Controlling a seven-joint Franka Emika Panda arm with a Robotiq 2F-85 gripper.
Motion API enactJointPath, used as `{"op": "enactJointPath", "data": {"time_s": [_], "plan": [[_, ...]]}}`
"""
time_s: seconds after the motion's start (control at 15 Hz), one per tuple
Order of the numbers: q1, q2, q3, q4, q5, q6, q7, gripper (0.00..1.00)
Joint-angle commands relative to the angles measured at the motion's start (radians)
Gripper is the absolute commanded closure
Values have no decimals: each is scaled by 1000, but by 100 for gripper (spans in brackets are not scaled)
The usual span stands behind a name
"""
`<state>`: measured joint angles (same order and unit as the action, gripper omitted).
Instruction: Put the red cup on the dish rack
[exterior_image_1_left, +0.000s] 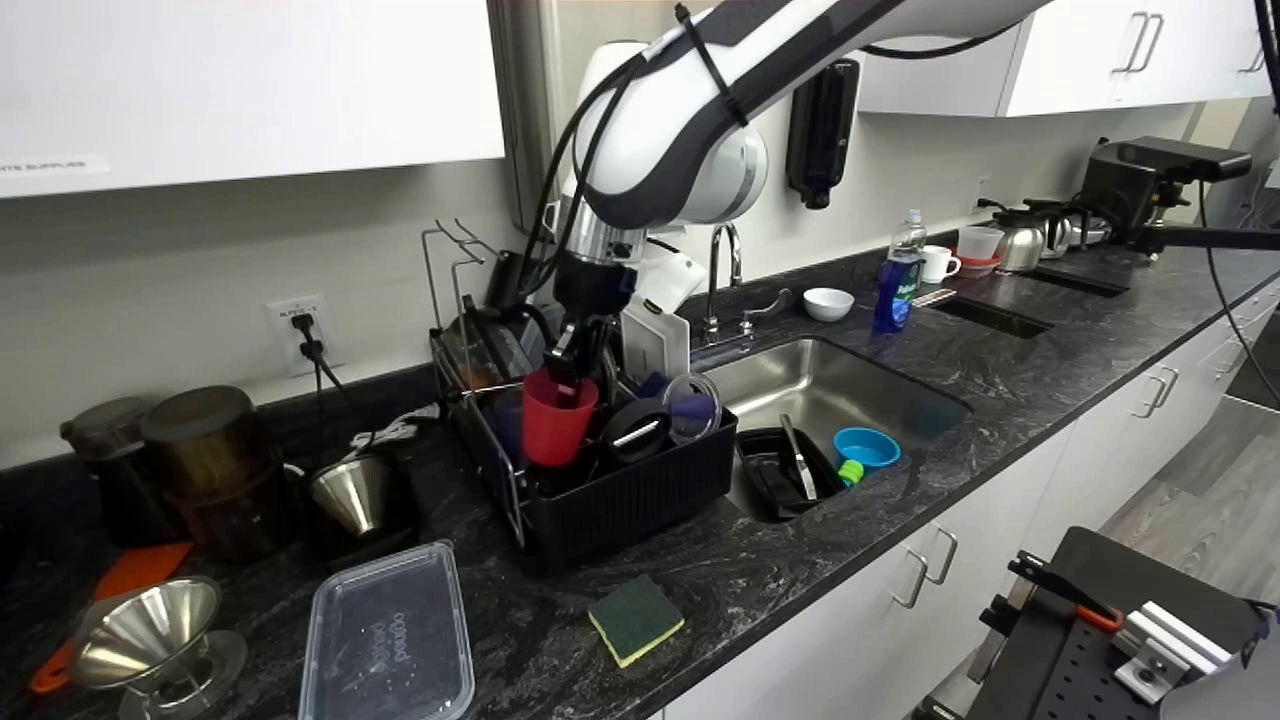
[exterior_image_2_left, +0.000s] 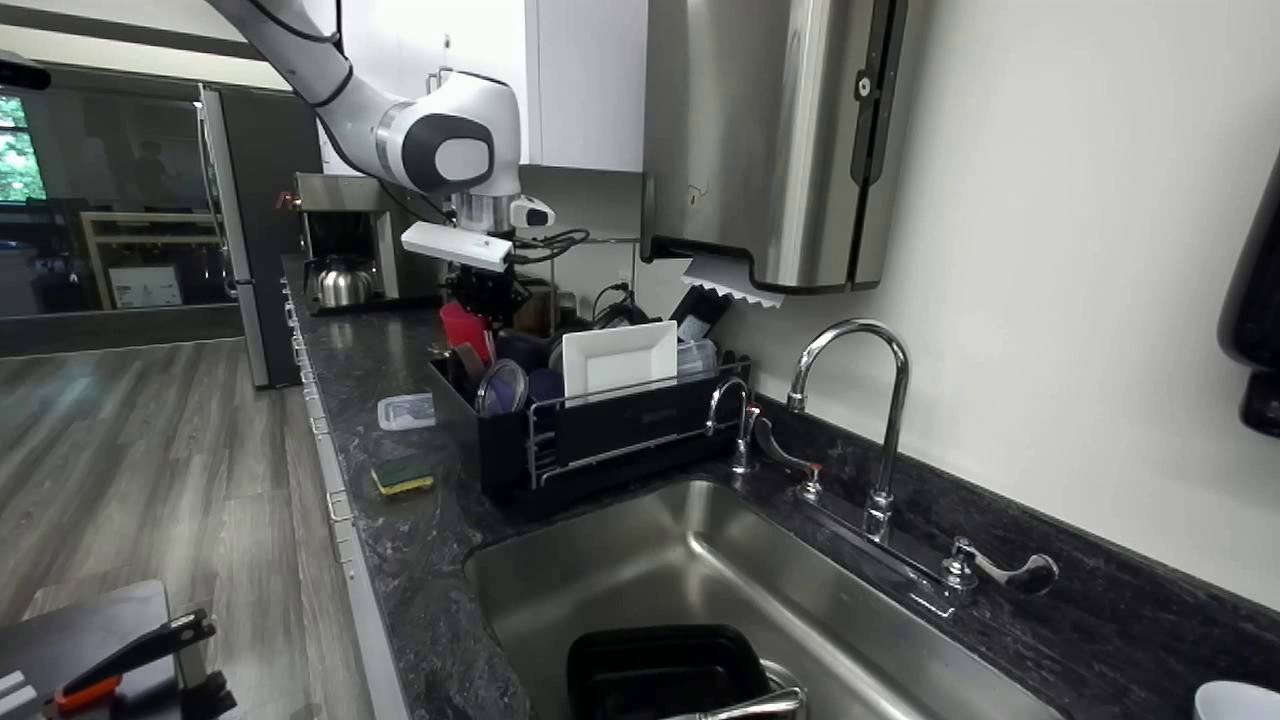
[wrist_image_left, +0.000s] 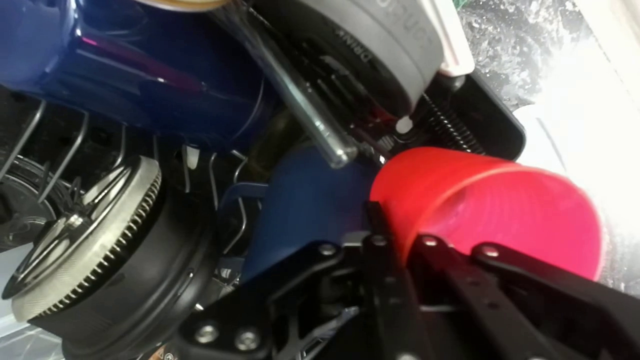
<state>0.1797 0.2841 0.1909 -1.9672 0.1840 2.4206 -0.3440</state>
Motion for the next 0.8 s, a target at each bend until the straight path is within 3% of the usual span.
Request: {"op": "enactJointPath", "data": {"time_s": [0.0,0.73], "plan": [[-17,33,8,36,-39,4,-3,99],[-17,61,8,90,-75,-18,-12,99]]}}
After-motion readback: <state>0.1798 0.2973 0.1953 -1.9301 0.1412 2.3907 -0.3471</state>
